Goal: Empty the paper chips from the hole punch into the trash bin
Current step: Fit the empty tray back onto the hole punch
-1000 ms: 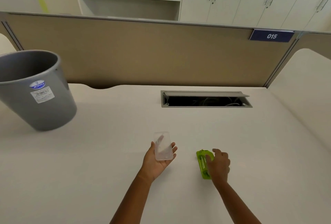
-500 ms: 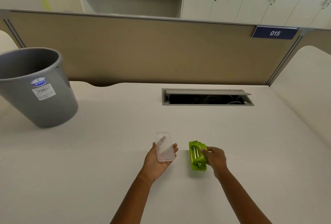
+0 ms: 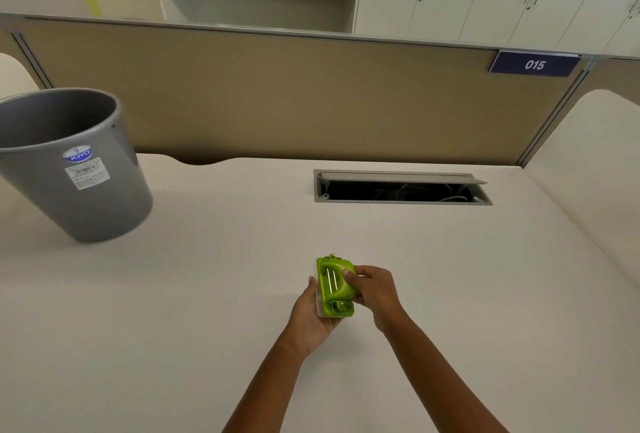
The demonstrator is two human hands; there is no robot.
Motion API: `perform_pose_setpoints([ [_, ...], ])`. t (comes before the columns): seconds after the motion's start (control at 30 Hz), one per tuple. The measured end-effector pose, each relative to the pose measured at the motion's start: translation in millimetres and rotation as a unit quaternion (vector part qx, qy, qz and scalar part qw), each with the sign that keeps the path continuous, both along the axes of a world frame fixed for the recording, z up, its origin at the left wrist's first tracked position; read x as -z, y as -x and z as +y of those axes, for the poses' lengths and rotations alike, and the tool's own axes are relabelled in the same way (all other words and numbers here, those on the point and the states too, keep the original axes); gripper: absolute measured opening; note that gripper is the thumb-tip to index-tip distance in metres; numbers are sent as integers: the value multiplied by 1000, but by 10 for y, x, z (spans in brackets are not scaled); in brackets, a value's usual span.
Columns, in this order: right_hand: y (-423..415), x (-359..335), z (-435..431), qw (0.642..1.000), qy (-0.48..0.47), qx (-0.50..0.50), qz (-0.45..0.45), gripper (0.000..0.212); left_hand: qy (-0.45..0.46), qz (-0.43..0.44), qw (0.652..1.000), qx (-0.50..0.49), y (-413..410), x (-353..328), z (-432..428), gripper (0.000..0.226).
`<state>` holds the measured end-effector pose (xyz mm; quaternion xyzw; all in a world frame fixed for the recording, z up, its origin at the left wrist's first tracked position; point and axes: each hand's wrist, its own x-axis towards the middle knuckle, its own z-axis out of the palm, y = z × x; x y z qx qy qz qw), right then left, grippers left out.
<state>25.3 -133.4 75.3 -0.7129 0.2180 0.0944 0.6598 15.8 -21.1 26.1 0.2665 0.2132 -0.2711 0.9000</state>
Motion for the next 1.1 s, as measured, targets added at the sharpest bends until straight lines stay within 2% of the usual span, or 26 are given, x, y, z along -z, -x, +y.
perform_pose_setpoints([
  [0.2,25,28,61,1000,23,-9,-7,19,-6,9,1000,3,2,-11,9,46],
  [0.47,32,11,105,1000,14,22,-7,24,22,7,1000,-18,29,-44,-10,48],
  [0.63,48,-36,110,999,31,20,-10,19,0,-13,1000,-17,36,-61,0,42],
  [0.9,65,-109,82,996,73,-44,-9,11,-17,-41,999,-16,38,3,26,37],
  [1.03,39,-91,50,993,104,-36,-35,36,-40,-49,998,-18,39,33,56,36],
  [1.1,10,-62,27,993,107,-3,-48,29,-46,-54,997,-13,40,30,67,36],
])
